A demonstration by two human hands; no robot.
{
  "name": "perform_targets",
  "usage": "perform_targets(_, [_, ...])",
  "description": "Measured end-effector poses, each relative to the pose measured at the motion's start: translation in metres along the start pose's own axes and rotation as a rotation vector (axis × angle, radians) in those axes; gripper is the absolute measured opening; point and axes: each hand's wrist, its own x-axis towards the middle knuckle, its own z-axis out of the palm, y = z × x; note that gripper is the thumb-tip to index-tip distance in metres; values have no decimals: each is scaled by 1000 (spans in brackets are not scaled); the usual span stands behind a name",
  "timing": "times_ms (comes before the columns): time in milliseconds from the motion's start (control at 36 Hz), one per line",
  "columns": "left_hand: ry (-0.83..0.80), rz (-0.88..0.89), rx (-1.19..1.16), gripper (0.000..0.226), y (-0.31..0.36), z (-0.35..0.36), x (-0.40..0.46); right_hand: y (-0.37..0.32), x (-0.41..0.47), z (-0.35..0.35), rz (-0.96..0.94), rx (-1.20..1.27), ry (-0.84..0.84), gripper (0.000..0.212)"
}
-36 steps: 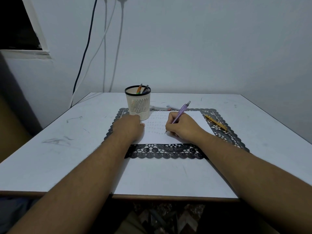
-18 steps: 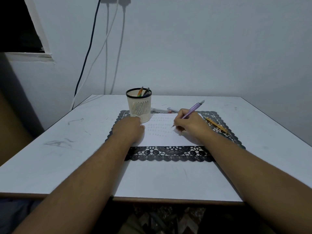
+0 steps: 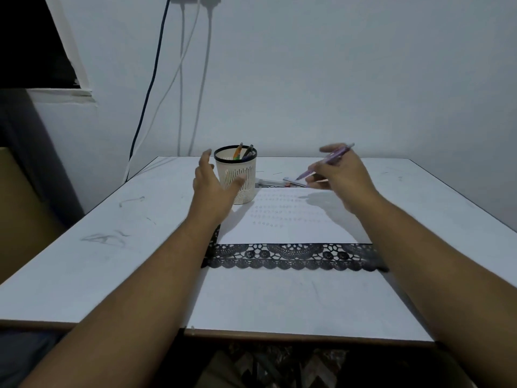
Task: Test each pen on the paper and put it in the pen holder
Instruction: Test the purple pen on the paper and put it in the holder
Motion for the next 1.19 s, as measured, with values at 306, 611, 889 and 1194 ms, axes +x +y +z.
perform_targets(306, [-134,-34,-64,111,-17,8,16,-74,33,43,-224,178,57,17])
perform_targets(611, [-110,-28,-52,99,-27,9,23,-67,60,114,-468,-195,-44,23])
perform_targets(889, [-111,-38,-51,99,-22,8,20,-37,58,143,-550,-710,-52,20])
perform_targets(1194, [-125,-42,-20,99,-25,3,19,-29,59,141,-389,-662,-90,29])
